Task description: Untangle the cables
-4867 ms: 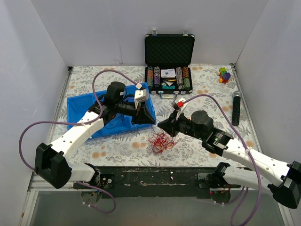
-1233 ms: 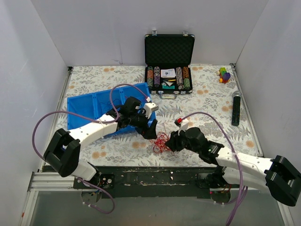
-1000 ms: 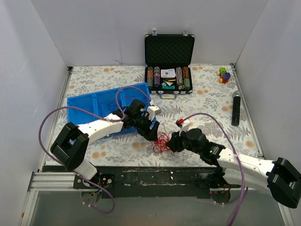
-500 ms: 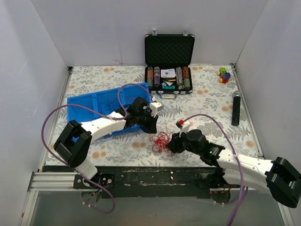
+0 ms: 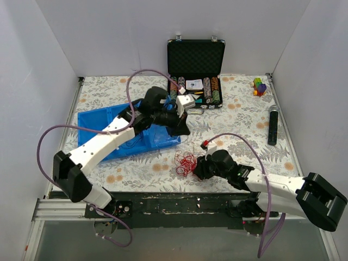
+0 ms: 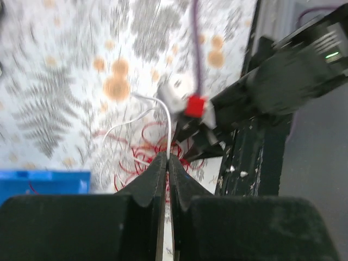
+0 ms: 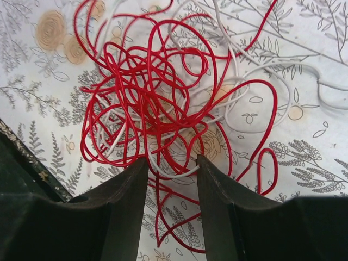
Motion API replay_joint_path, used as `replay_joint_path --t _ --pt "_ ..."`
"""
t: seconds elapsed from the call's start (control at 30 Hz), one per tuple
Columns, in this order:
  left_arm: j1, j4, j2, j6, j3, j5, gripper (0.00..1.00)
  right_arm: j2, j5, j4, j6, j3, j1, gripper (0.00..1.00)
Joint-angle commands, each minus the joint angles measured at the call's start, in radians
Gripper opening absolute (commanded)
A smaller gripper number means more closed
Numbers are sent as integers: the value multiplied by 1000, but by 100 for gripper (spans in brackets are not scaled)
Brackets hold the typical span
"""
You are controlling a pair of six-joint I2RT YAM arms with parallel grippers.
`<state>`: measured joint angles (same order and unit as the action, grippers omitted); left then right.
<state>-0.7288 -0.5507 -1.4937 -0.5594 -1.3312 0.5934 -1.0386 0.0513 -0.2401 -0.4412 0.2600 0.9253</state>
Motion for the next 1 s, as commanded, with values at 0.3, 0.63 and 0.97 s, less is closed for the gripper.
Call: replay_joint_path --t 0.3,0.63,0.97 --pt "-1 -197 202 180 -402 -83 0 -175 41 -4 -51 76 4 46" --pt "138 -40 504 222 7 -822 0 -103 48 28 -51 87 4 46" --pt "797 3 643 182 363 -529 0 -21 59 51 -50 82 4 46"
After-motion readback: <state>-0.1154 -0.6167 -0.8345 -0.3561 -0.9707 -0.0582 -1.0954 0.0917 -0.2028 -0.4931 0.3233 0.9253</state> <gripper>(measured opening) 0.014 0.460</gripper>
